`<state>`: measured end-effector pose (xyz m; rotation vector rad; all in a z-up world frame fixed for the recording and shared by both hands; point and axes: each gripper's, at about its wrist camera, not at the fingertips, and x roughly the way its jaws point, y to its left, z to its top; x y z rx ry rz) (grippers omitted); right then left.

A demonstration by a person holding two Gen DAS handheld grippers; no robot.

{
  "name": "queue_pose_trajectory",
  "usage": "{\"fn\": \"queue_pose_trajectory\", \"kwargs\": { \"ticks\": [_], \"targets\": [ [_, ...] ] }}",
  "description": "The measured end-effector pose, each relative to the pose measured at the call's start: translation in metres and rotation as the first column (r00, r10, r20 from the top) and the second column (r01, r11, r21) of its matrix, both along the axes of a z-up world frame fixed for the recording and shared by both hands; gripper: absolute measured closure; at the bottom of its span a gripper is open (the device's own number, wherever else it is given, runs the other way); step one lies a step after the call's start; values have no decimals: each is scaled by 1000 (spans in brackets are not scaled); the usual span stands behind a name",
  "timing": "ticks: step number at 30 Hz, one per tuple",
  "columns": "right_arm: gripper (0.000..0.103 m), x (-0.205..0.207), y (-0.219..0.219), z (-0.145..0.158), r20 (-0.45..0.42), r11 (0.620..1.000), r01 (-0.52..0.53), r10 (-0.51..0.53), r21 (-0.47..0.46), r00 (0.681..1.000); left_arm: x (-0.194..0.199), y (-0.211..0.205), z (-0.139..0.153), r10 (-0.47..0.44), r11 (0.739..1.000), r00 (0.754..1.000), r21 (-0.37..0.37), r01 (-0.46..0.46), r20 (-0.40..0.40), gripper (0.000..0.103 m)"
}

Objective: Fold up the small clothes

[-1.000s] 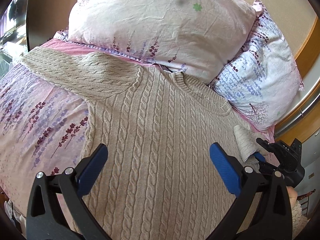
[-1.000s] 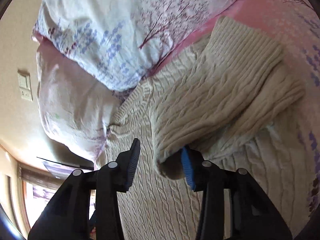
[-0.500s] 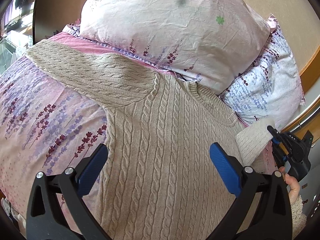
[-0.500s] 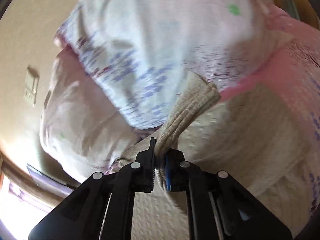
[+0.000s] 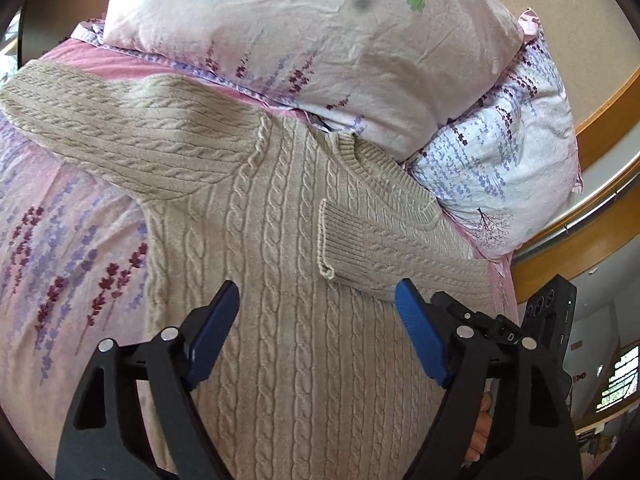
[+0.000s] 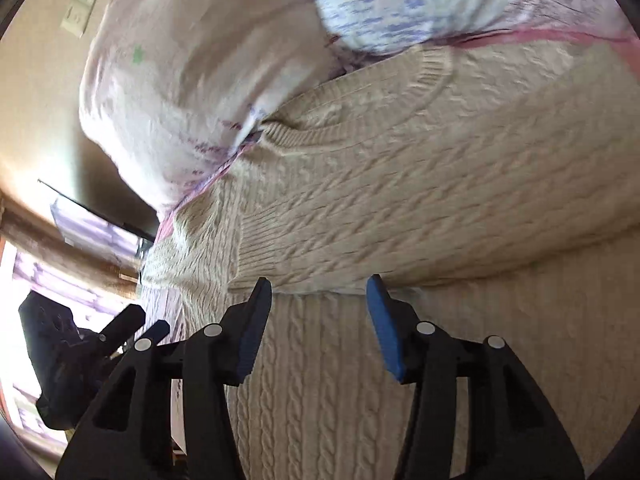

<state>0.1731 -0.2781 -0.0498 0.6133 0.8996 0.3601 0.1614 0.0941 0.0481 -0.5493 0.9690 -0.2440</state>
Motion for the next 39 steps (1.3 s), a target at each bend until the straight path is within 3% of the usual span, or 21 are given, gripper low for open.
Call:
{"fn": "queue_pose_trajectory", "kwargs": {
  "ticks": [3,5,7,9,11,14,17,18,21,24,28,32,34,36,39],
  "targets": [
    [51,-11,-69,-9,-44,965,234,-230,116,972,25,-14,-14,-41,999,998,-30,40,-56,35],
    [51,-13,-112,-20,-103,906,375,-361,199,927,41,-23,-24,-59,997,993,-58,53,-102,40],
    [54,-16,-143,-30,-143,840,454,-432,296,891,54,-29,-33,-69,995,988,-84,58,-137,44],
    [57,-17,-163,-31,-165,801,496,-469,335,868,65,-34,-40,-71,995,984,-86,58,-162,48],
    [58,-14,-170,-28,-149,793,513,-493,329,857,76,-37,-43,-66,995,983,-81,52,-172,52],
    [71,-7,-171,-31,-138,791,524,-507,315,850,92,-40,-44,-53,997,983,-67,42,-177,66],
    [91,-10,-176,-32,-147,784,533,-514,318,845,112,-43,-48,-54,997,980,-69,42,-194,92],
    [92,-13,-177,-31,-135,784,531,-517,322,845,119,-45,-47,-64,996,978,-67,52,-197,98],
    [93,-21,-171,-20,-75,803,509,-512,310,855,129,-46,-26,-83,996,991,-41,79,-109,98],
    [94,-22,-162,-22,-70,829,495,-495,260,866,135,-43,-10,-96,994,995,57,97,-31,98],
    [93,-20,-150,-34,-123,843,508,-494,178,861,147,-37,-33,-81,989,990,117,94,-113,97],
    [81,-24,-136,-13,-92,870,492,-488,23,868,131,-18,-34,-51,996,993,73,59,-104,86],
    [69,-34,-128,2,-25,863,500,-503,-69,864,115,5,-24,-18,1000,998,24,19,-64,68],
    [57,-42,-116,16,62,855,495,-492,-156,868,94,36,-15,50,999,998,-2,-50,-23,59],
    [51,-32,-91,28,134,872,418,-396,-255,908,64,99,-11,209,978,978,-21,-209,-17,56]
  ]
}}
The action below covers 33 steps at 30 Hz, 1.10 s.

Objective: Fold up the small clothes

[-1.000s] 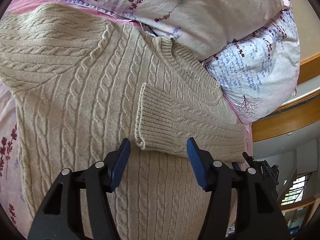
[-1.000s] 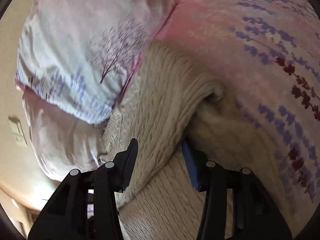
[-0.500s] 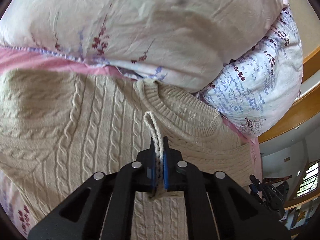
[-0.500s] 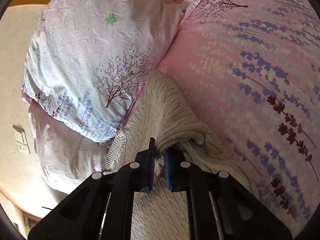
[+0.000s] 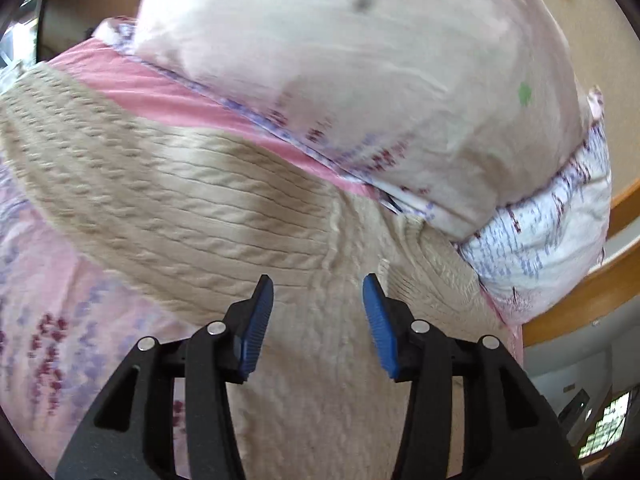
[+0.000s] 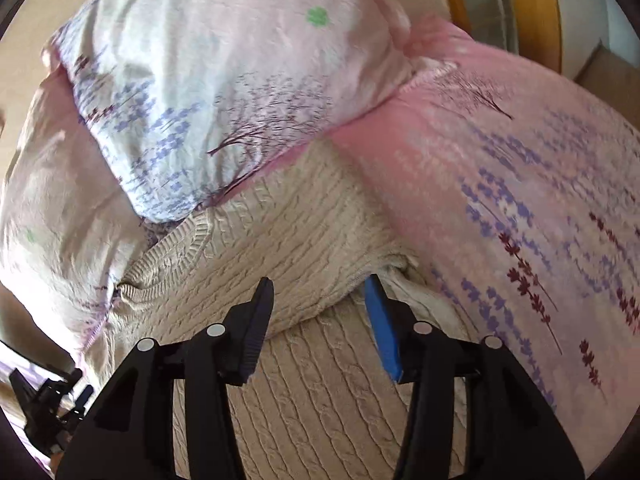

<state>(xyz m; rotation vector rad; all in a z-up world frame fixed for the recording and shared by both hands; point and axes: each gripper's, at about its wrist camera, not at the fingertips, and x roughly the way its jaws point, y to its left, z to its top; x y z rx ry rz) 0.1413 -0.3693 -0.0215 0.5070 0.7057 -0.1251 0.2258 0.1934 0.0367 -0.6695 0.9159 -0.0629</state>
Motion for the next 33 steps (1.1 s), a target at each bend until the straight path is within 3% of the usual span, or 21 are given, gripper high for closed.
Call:
{"fn": "queue_pose_trajectory", "kwargs": {
  "ticks": [3,6,8,11,14,16,18,19,21,23,26,29,31,33],
  "targets": [
    [50,18,20,-1,-22,997,-77,76,-31,997,-21,61,-5,167,986,985,11,-166,-34,56],
    [43,37,36,-9,-94,992,-115,109,-59,990,-35,108,-15,298,954,951,-8,-299,-77,57],
    [42,41,40,-17,-143,992,-121,114,-43,983,-41,130,-23,365,928,926,-49,-370,-98,57],
    [34,33,45,-14,-128,992,-127,124,-15,984,-45,159,-35,436,881,893,-150,-449,-115,59],
    [32,27,51,-11,-136,990,-140,137,-11,981,-39,178,-40,482,837,869,-232,-495,-116,59],
    [32,23,54,-9,-136,990,-140,138,-8,981,-35,188,-48,521,789,845,-310,-530,-120,61],
    [32,19,55,-6,-134,990,-140,138,-7,981,-35,201,-56,564,720,814,-400,-568,-140,65],
    [32,17,56,-4,-132,990,-141,139,-10,981,-34,205,-61,580,687,800,-435,-581,-153,71],
    [30,13,54,-1,-127,990,-138,135,-18,983,-33,207,-68,588,652,788,-468,-596,-184,83],
    [29,12,51,0,-125,991,-131,128,-16,984,-29,205,-71,569,644,796,-490,-587,-205,94],
    [29,10,45,0,-126,993,-115,114,0,985,-31,195,-64,568,642,806,-525,-559,-163,96],
    [29,9,41,-1,-125,993,-114,114,10,986,-33,182,-46,574,620,812,-593,-513,-103,96],
    [29,8,40,-1,-122,993,-119,120,16,985,-31,166,-28,553,632,832,-633,-447,-36,97],
    [29,7,39,-1,-118,992,-125,127,24,985,-26,141,-7,510,661,859,-658,-360,42,97]
  ]
}}
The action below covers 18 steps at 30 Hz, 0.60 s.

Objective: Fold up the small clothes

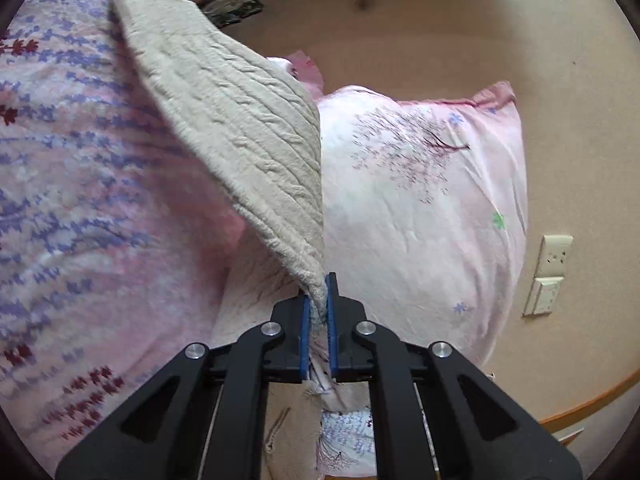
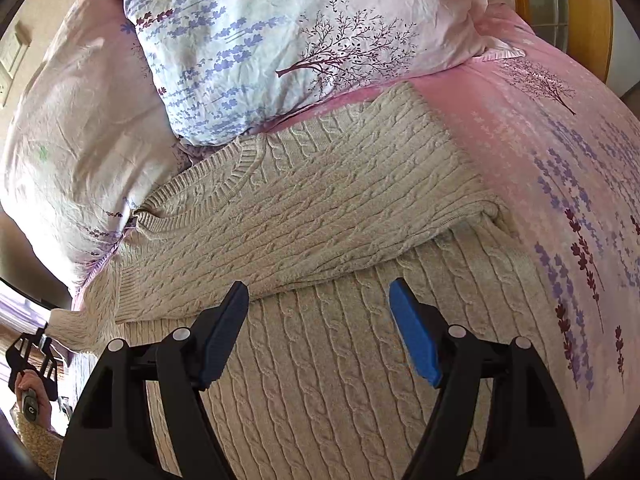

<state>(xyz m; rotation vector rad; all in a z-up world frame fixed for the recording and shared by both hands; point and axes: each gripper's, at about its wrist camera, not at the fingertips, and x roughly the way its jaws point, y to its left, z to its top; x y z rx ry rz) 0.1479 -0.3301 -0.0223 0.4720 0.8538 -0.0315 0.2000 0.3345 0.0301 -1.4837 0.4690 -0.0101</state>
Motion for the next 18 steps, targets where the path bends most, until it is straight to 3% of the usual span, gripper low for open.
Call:
{"fn": "queue_pose_trajectory", "kwargs": {
  "ticks": [4,7,11,14,16,17,18],
  "targets": [
    [29,-3,-5,1,3,1000,-10,10,14,1000,18,-77,37,-170,985,976,46,165,137,97],
    [29,-9,-15,2,7,1000,1,-1,29,1000,28,-150,47,-318,945,936,129,300,153,96],
    [29,-17,-34,3,4,998,31,-31,52,999,37,-242,20,-472,865,881,206,458,21,96],
    [29,-25,-50,0,-2,997,55,-55,62,998,43,-284,-14,-533,791,833,261,553,-152,96],
    [29,-30,-60,-2,-3,995,74,-74,64,997,40,-286,-33,-530,799,827,215,561,-186,93],
    [29,-33,-65,-2,-4,994,83,-83,64,997,37,-282,-37,-512,819,838,187,543,-189,92],
    [29,-35,-70,-4,-6,993,94,-93,67,996,35,-274,-39,-485,842,855,165,513,-185,82]
  ]
}}
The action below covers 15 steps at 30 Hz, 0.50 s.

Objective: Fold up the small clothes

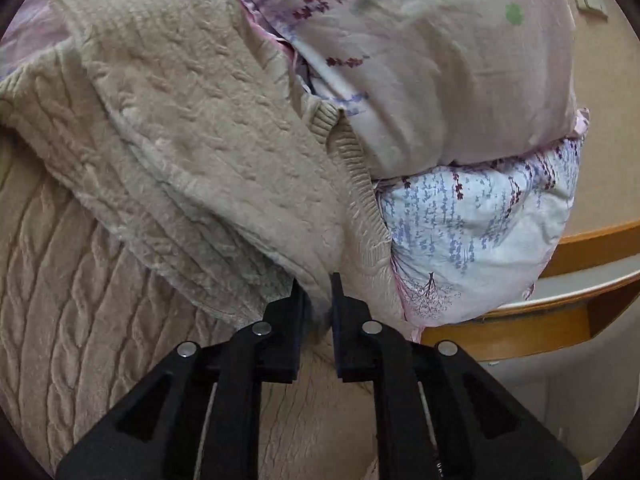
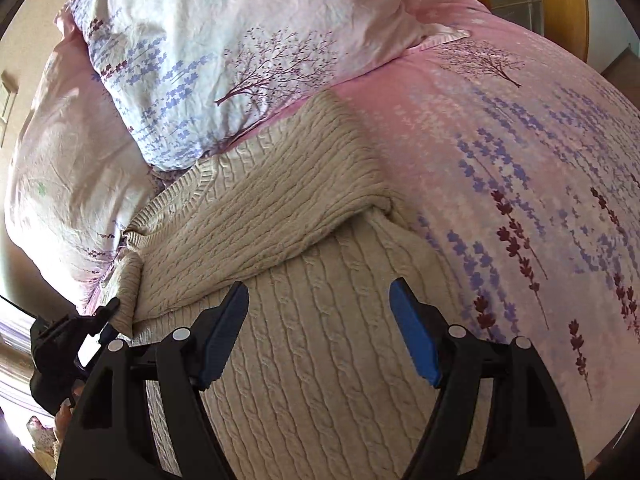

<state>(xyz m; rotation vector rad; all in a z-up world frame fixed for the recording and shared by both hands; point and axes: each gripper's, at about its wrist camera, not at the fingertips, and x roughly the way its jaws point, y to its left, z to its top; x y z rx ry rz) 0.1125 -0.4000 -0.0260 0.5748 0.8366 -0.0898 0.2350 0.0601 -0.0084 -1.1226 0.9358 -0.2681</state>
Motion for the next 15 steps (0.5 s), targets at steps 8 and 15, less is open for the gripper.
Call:
{"fn": "queue_pose_trajectory", "kwargs": {
  "ticks": [8,15],
  "targets": [
    [29,-7,-11,-3,-2,1000,-6,6,2,1000,0,89,-8,322,937,944,-120,-329,-77,72],
    [29,-13,-26,0,9,1000,2,-2,-4,1000,33,55,39,241,967,966,-109,-230,96,95]
  ]
}}
